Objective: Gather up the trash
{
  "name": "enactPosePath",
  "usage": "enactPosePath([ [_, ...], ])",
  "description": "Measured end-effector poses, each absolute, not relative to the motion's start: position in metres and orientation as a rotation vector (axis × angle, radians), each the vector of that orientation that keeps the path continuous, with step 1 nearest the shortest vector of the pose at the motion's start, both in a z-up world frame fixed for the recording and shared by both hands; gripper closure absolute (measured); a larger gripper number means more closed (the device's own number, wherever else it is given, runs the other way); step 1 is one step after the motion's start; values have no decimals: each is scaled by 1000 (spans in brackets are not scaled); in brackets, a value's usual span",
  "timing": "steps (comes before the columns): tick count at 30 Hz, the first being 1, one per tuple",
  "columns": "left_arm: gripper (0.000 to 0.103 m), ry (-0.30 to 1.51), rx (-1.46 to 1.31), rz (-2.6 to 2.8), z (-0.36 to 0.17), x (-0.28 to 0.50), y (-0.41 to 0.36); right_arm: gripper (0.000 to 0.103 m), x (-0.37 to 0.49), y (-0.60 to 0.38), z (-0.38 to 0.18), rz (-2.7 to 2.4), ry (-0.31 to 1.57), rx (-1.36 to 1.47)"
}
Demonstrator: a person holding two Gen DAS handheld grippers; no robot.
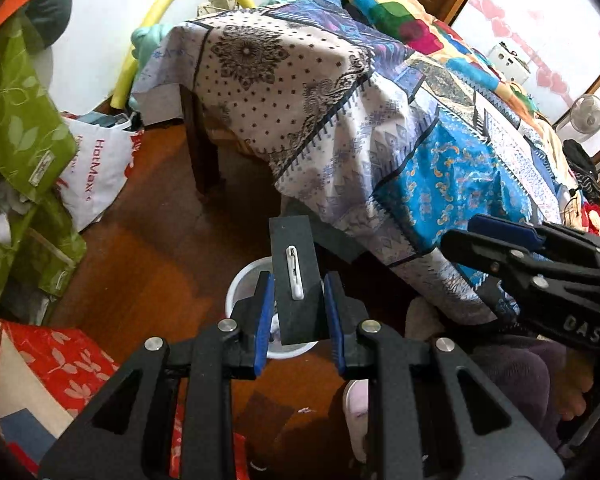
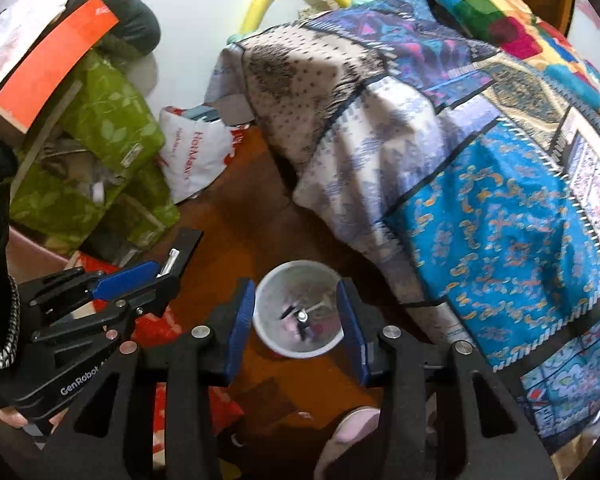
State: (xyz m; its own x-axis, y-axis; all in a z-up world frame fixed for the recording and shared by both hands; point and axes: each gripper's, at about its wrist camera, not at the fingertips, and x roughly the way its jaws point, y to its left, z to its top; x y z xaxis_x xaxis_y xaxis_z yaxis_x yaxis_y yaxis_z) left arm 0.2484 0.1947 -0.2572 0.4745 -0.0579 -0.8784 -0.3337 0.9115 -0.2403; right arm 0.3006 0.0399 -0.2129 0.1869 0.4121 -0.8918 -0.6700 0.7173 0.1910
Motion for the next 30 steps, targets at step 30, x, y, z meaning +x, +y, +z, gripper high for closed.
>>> enactPosePath([
  [30,54,625,-168,126,-61,141,97,64,191,-75,-63,648,691,-193],
])
